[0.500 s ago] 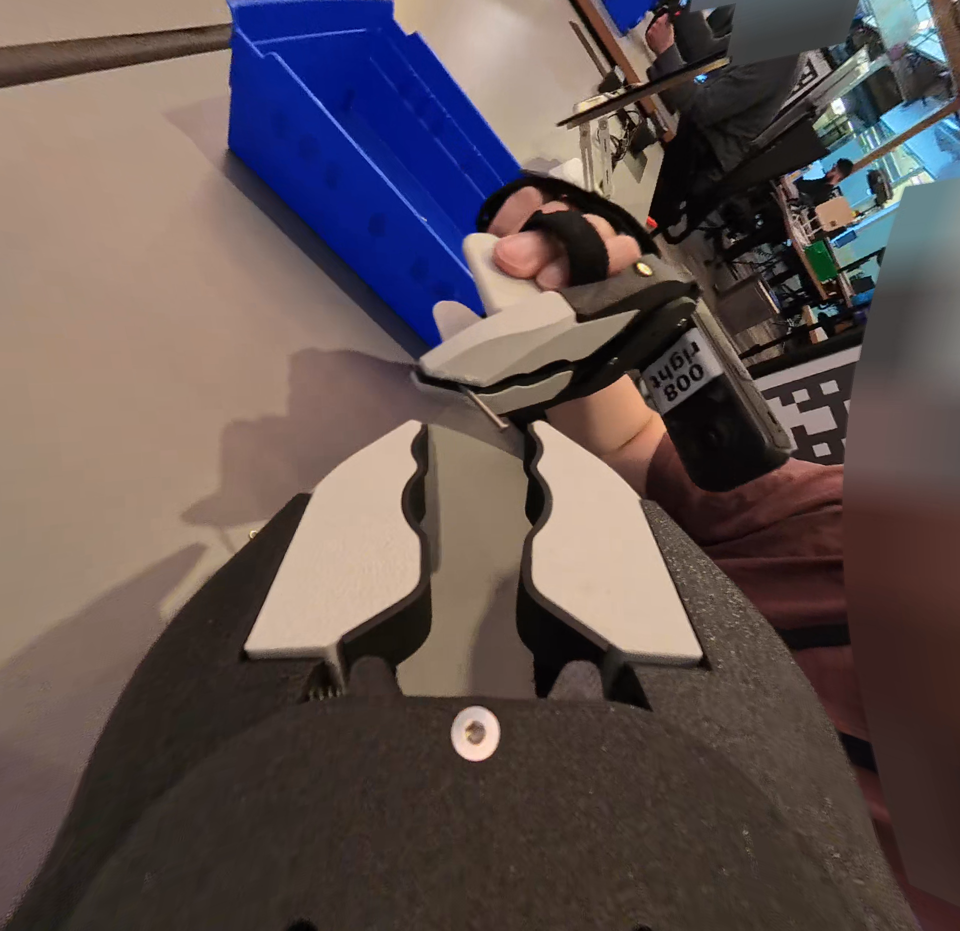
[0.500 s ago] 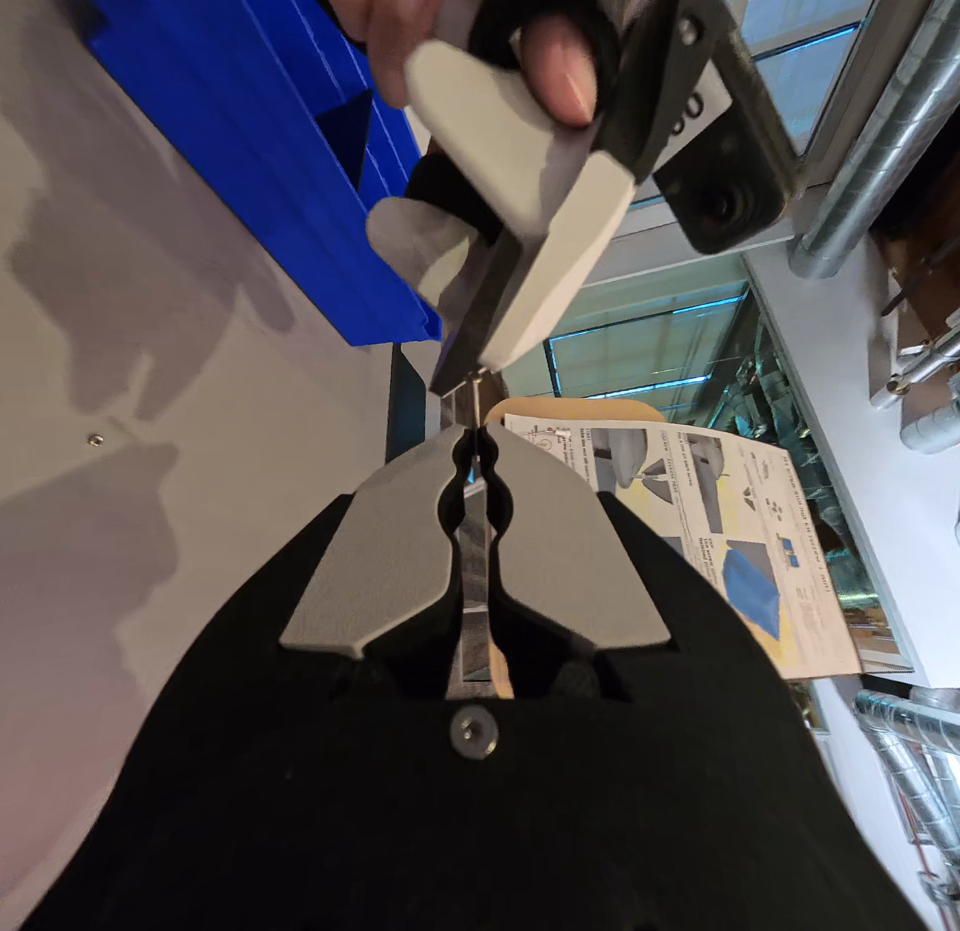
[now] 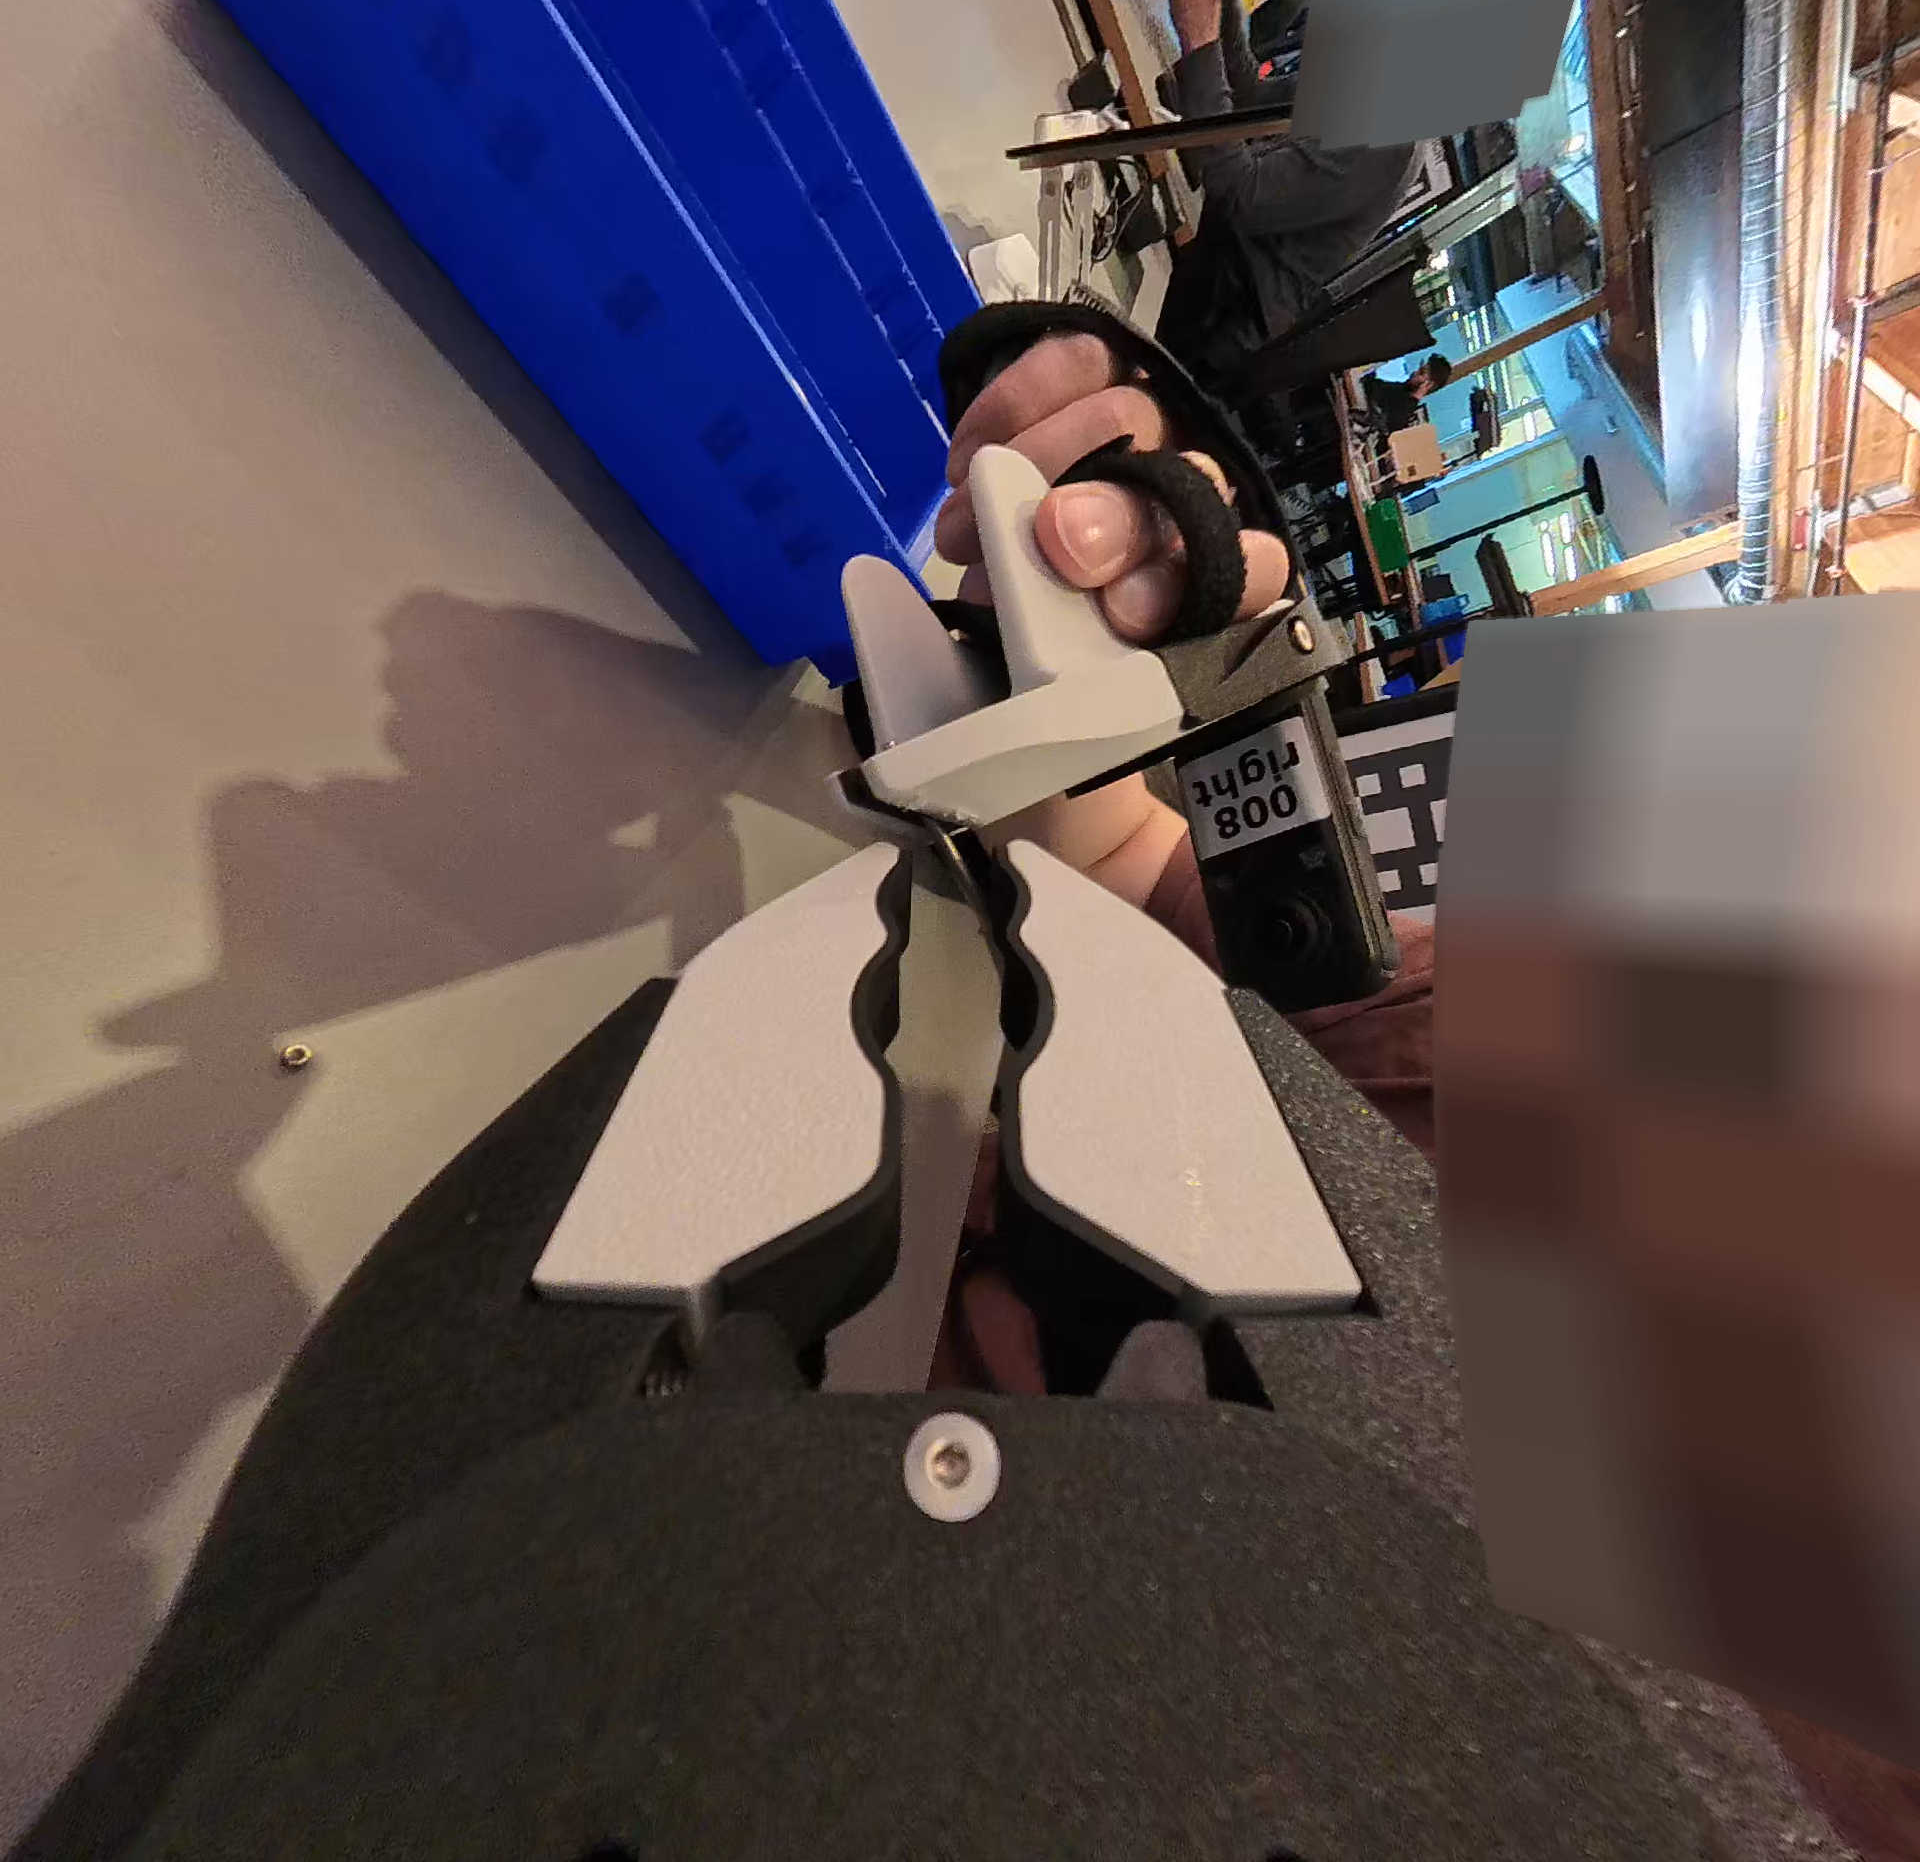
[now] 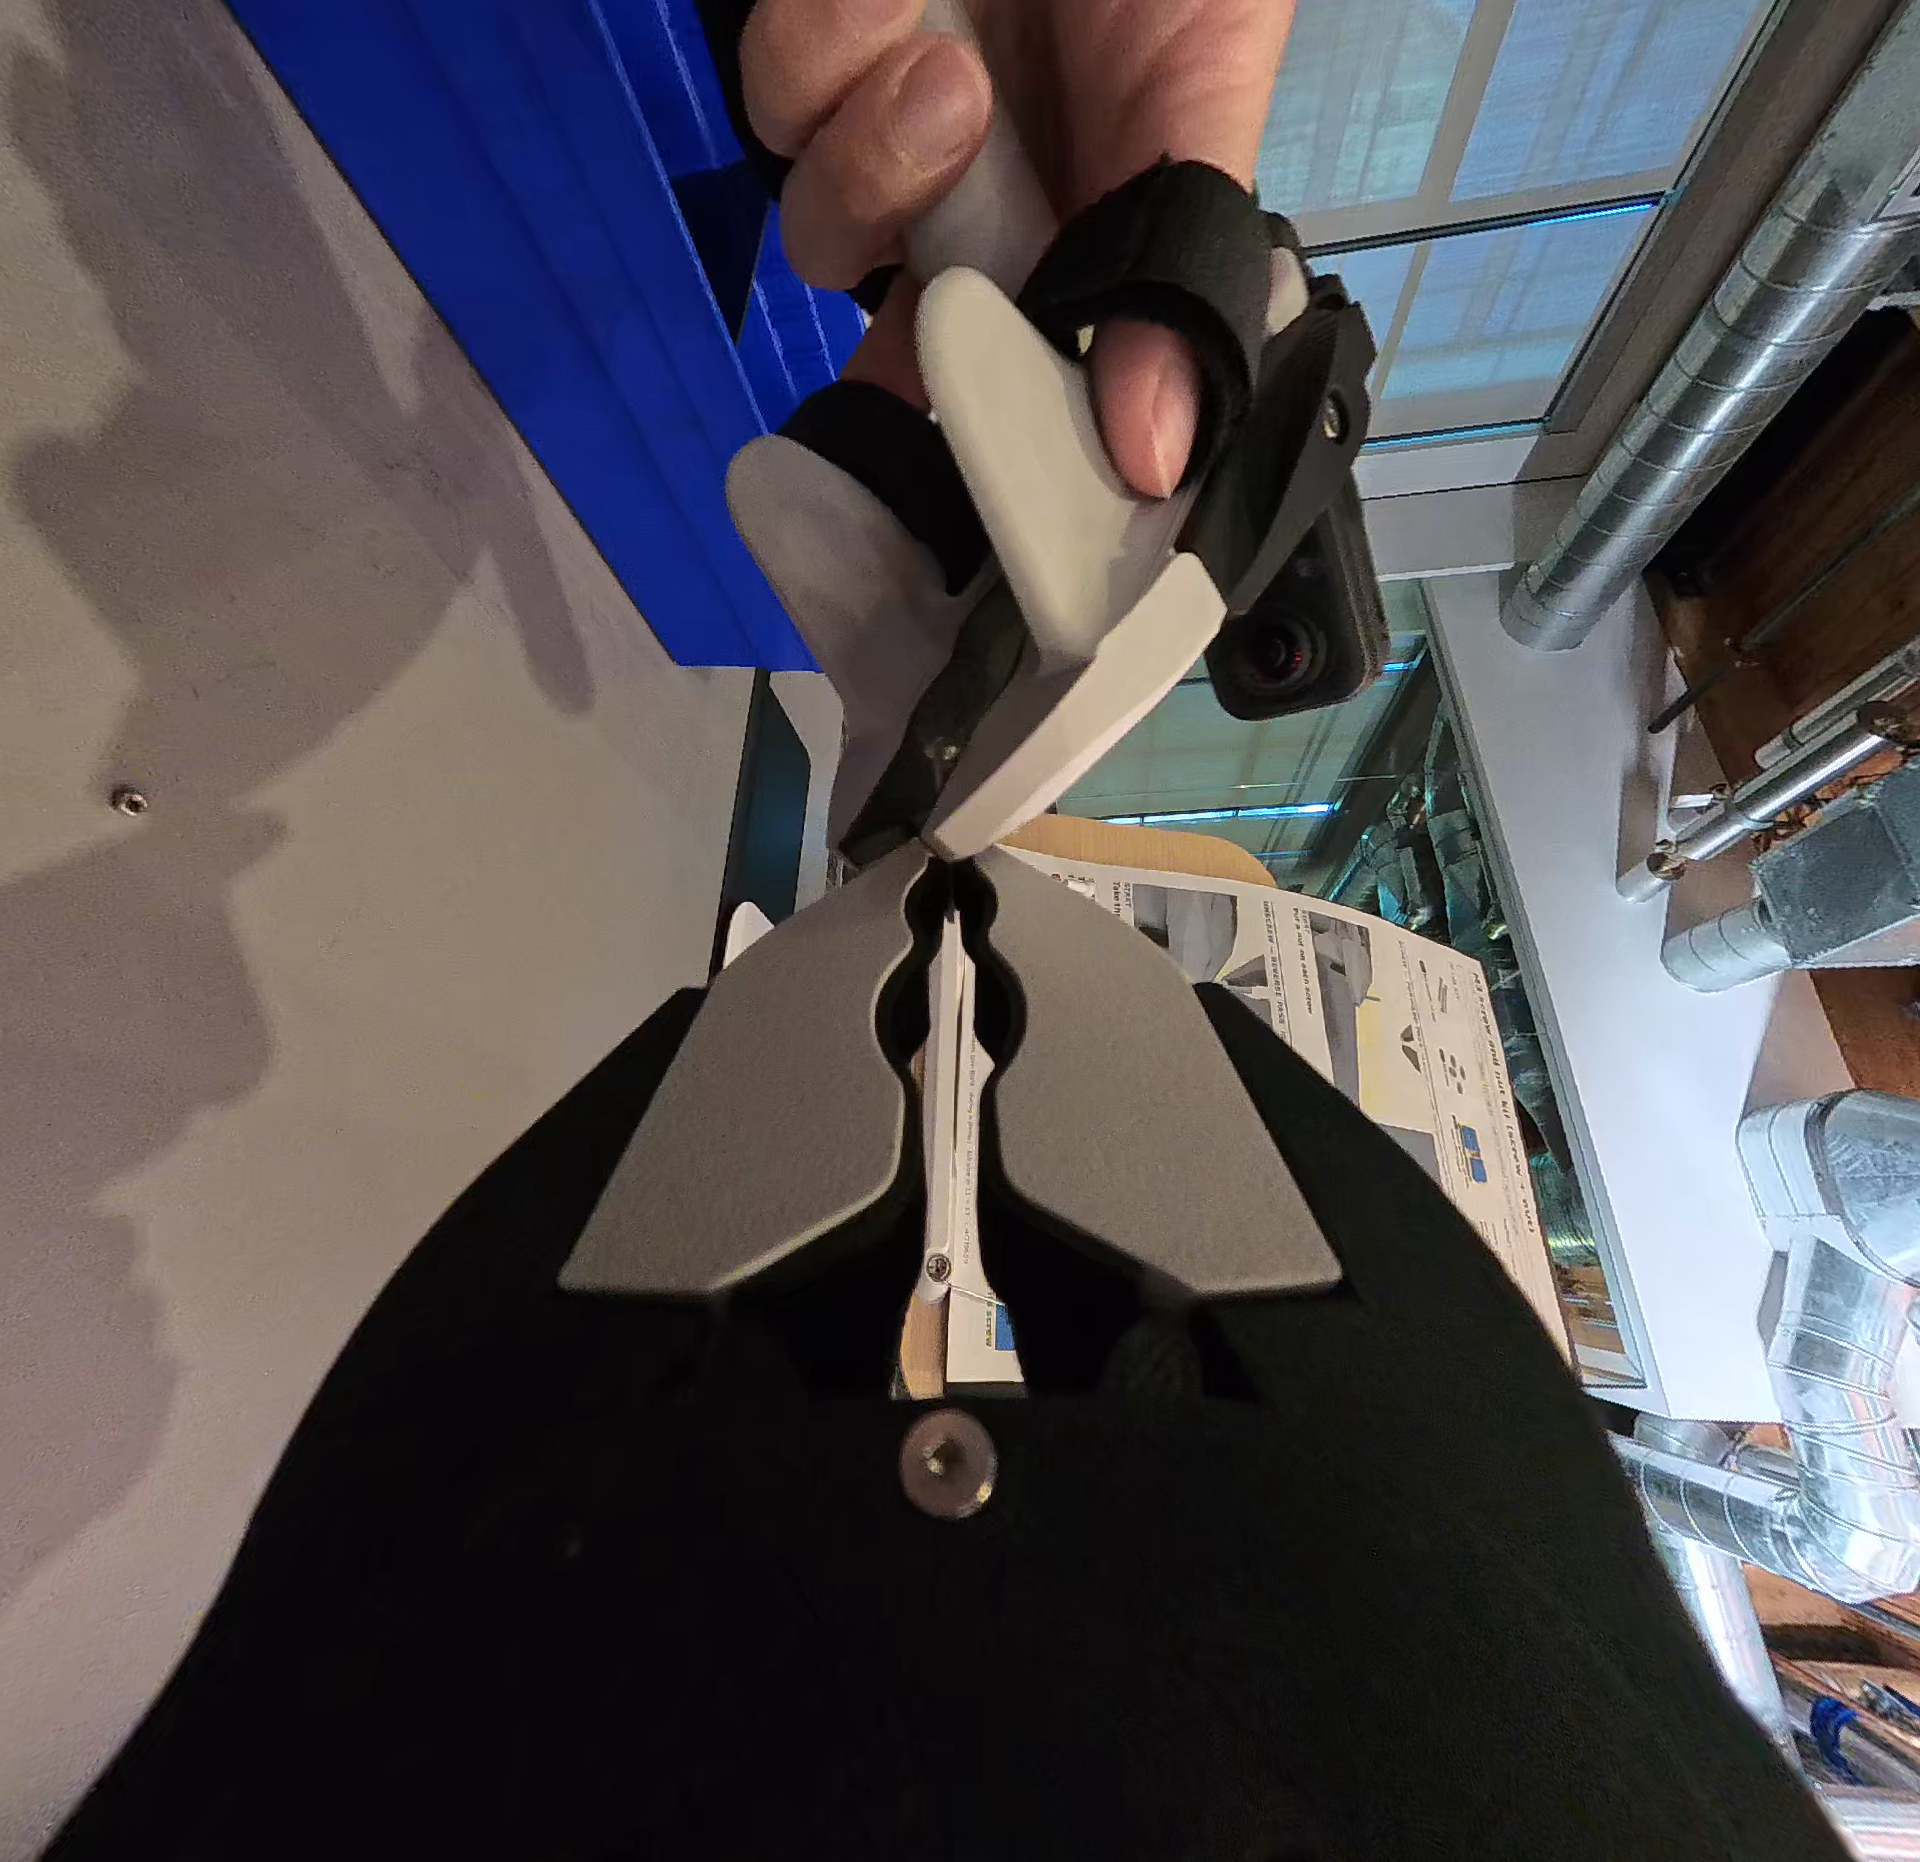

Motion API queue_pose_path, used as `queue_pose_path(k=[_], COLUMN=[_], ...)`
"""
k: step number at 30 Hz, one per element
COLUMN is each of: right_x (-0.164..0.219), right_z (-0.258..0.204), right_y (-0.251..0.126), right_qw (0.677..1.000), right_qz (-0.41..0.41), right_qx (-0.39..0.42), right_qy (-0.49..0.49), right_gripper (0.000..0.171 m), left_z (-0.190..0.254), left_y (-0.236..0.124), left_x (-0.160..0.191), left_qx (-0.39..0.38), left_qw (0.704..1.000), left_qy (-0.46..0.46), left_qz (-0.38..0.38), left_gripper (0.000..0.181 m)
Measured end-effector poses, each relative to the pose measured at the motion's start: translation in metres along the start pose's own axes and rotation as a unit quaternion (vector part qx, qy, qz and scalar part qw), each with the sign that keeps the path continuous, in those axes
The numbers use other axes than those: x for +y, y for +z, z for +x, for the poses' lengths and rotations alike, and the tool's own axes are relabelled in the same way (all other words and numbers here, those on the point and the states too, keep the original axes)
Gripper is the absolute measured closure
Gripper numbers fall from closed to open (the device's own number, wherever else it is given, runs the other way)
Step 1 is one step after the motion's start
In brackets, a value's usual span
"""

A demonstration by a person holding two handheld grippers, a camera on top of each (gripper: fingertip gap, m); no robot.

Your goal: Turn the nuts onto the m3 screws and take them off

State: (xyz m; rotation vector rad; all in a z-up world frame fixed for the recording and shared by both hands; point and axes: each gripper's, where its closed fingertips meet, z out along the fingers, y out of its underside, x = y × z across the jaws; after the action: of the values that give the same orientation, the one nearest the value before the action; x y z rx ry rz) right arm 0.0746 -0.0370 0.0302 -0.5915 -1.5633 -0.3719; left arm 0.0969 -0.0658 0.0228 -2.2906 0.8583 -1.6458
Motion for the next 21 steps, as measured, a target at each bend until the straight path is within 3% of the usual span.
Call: queue_pose_path(k=[21], right_x=[-0.014], right_z=[-0.001], right_y=[0.000], right_qw=[0.999], right_qz=[0.021], right_qx=[0.018], right_qy=[-0.042], right_gripper=[0.165], left_z=[0.002], left_y=[-0.006], left_x=[0.017], left_qx=[0.076], left_qw=[0.995], left_qy=[-0.054], left_qz=[-0.035], left_gripper=[0.179])
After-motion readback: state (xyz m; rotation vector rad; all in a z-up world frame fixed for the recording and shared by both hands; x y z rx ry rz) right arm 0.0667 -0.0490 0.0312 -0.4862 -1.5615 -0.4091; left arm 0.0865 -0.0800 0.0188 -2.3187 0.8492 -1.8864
